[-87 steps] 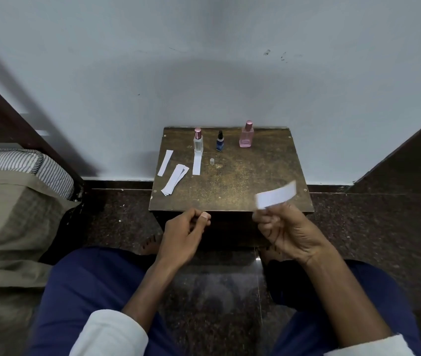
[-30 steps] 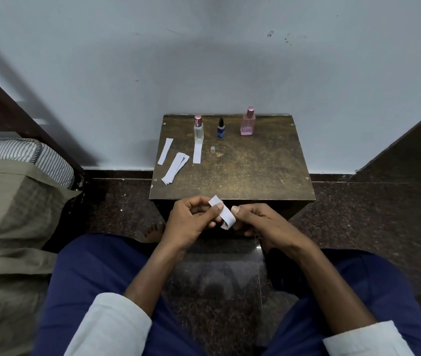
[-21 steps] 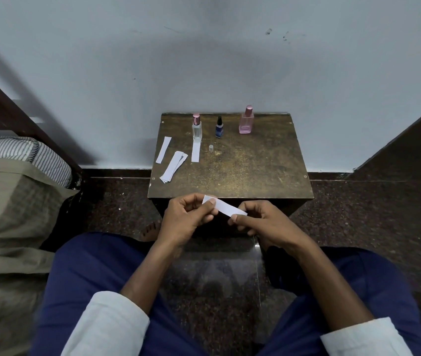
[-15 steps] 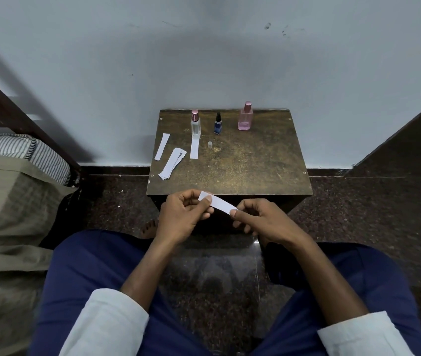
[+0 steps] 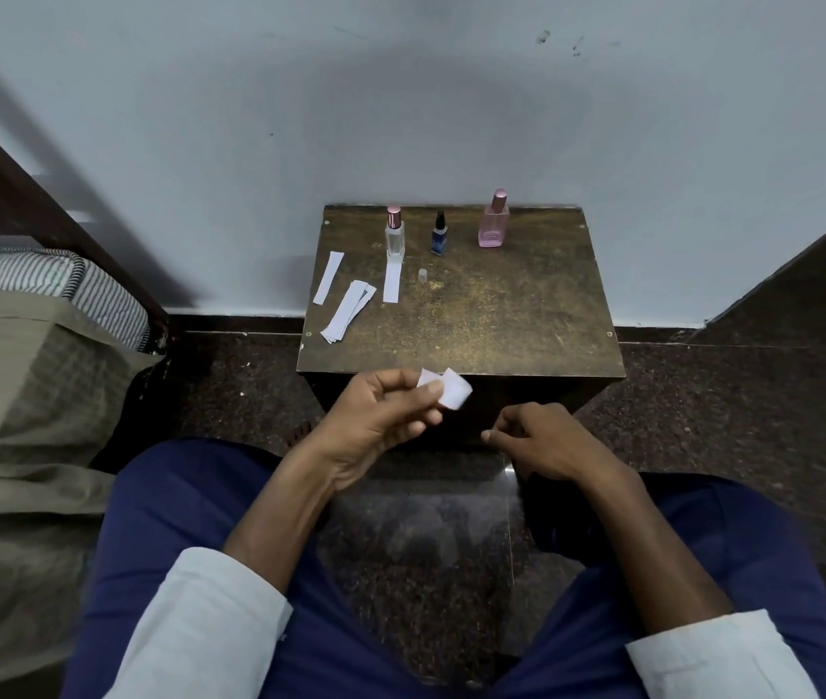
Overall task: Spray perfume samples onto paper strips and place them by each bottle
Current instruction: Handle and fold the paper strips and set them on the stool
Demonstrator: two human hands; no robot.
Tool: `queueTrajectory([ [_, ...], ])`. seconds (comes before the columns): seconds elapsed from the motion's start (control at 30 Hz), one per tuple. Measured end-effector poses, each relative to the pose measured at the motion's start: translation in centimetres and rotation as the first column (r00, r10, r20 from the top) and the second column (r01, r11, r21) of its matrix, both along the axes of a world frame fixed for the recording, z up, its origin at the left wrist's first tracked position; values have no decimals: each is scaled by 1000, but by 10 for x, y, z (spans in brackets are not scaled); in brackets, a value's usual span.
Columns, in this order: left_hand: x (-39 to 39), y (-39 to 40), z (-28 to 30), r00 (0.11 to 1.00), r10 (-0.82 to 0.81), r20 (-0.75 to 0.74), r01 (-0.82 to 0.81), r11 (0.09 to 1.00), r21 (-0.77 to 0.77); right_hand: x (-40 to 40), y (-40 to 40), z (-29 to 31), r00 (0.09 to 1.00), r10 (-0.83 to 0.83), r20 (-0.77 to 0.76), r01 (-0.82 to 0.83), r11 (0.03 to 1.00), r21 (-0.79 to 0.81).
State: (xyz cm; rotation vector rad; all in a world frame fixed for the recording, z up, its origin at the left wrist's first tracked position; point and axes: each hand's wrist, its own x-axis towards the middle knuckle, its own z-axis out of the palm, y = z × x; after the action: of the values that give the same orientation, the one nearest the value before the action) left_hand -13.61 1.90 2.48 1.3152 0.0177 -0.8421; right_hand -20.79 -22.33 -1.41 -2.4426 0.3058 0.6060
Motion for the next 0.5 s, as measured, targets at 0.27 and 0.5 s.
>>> queueTrajectory([
  [0.27,2,10,-29,881,-276,383,-59,741,669,-1,-1,3,1000,-3,-25,3,1000,-18],
  [0.5,-1,3,9,994,-50,-93,12,928,-372,0,0,5,1000,-13,-20,12,1000,-13],
])
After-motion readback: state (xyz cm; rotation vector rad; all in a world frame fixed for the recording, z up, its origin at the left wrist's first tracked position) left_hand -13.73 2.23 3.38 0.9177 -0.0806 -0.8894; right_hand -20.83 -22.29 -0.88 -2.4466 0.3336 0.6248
